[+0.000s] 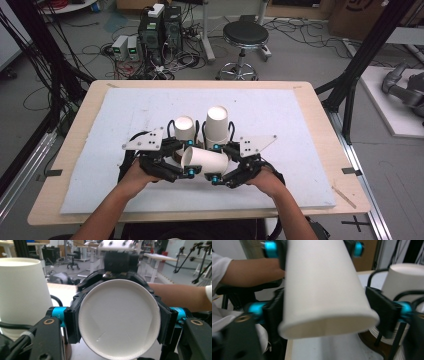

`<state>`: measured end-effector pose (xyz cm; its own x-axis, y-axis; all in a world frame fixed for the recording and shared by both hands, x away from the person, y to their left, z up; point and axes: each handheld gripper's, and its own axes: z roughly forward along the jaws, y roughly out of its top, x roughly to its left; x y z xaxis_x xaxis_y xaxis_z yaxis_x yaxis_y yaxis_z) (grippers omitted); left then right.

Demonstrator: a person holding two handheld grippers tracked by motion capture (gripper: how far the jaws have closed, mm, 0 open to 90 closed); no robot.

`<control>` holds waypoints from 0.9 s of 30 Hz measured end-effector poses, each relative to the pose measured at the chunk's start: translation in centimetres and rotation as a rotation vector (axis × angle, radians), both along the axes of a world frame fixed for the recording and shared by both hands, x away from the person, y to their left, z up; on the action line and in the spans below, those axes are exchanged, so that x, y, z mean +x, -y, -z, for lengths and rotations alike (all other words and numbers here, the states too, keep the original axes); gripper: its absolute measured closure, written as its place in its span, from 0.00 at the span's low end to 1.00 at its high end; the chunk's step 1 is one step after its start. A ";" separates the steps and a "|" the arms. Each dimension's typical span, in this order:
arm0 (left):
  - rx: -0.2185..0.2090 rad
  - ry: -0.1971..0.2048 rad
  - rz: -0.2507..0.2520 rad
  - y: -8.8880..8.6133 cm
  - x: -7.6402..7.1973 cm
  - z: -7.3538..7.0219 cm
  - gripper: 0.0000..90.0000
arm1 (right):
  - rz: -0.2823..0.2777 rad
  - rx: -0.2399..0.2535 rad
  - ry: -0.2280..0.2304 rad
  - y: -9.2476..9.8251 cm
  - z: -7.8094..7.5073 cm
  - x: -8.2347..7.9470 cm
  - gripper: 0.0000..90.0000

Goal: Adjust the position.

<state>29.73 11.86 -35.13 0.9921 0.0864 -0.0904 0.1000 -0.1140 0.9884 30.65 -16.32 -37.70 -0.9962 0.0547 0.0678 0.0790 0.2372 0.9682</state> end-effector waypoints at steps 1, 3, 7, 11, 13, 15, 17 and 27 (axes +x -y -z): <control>-0.006 -0.006 0.006 0.0 0.0 0.0 0.41 | -0.004 0.005 0.016 0.1 -0.1 0.0 0.37; -0.002 -0.010 0.013 0.0 0.0 0.1 0.41 | -0.029 0.007 0.020 0.2 -0.1 0.0 0.41; 0.008 -0.025 0.013 0.0 0.0 0.2 0.40 | -0.049 -0.009 0.014 0.3 -0.1 0.0 0.44; 0.052 -0.029 -0.039 0.1 0.0 0.0 0.26 | -0.049 -0.042 0.019 0.3 -0.2 0.0 0.45; 0.059 -0.028 -0.044 0.0 0.1 0.1 0.26 | -0.049 -0.075 0.021 0.3 -0.2 0.1 0.44; 0.070 -0.031 -0.040 -0.1 0.2 0.1 0.27 | -0.044 -0.093 0.007 0.4 -0.1 0.2 0.43; 0.076 -0.019 -0.018 -0.2 0.1 0.2 0.37 | -0.039 -0.094 -0.003 0.4 -0.1 0.3 0.43; 0.016 -0.011 -0.027 -0.5 0.1 0.1 0.40 | 0.044 0.007 -0.045 0.8 -0.2 0.3 0.19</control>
